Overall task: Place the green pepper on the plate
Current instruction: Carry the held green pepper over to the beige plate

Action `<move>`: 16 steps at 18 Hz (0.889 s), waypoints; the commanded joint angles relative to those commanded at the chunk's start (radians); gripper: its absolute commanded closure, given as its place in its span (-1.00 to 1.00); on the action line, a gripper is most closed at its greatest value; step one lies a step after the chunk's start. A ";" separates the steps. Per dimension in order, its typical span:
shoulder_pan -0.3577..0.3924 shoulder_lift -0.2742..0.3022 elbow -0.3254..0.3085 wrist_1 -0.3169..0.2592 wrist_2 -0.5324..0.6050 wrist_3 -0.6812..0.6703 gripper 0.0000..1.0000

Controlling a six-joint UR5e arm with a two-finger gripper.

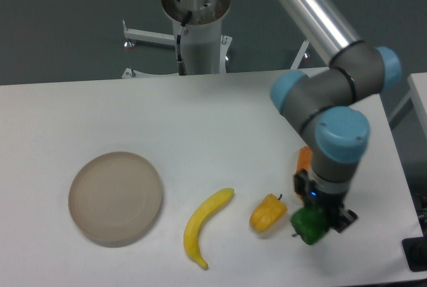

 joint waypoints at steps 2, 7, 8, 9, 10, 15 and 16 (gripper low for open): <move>-0.032 0.049 -0.055 0.000 -0.032 -0.089 0.02; -0.153 0.097 -0.101 0.008 -0.104 -0.282 0.03; -0.192 0.091 -0.092 0.009 -0.104 -0.345 0.03; -0.204 0.085 -0.086 0.009 -0.106 -0.388 0.03; -0.221 0.085 -0.098 0.011 -0.109 -0.425 0.03; -0.310 0.074 -0.135 0.101 -0.132 -0.595 0.03; -0.321 0.069 -0.146 0.116 -0.132 -0.629 0.03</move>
